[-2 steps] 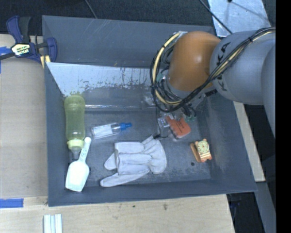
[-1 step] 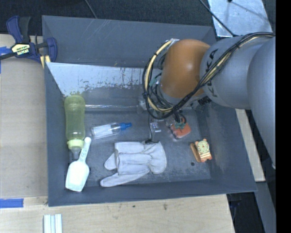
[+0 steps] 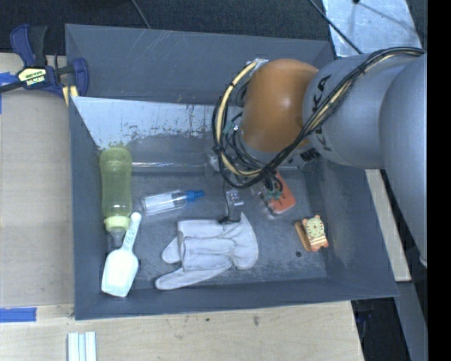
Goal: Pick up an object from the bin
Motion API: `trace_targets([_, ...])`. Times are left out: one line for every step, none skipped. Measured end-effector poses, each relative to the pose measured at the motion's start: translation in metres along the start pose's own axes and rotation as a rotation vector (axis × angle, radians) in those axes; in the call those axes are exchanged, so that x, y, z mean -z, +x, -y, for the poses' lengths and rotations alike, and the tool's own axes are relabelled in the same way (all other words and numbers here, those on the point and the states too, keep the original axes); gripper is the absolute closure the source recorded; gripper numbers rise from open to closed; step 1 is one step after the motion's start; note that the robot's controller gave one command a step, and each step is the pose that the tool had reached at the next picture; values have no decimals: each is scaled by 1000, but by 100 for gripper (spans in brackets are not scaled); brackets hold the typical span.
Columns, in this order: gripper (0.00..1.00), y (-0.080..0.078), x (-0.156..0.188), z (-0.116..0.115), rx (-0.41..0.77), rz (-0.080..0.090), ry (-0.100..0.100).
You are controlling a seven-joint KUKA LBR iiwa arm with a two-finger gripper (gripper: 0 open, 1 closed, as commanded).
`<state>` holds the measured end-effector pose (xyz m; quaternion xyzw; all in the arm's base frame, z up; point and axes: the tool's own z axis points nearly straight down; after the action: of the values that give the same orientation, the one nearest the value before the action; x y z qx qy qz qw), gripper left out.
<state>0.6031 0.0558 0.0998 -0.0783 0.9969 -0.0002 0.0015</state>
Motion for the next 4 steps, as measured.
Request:
trace_targets([0,-3,-9,-16,168,2,0])
trace_targets([0,12,0,-28,-112,-3,-1])
trace_targets([0,14,6,-41,-271,-1,-1])
trace_targets([0,21,17,-49,-55,-5,0])
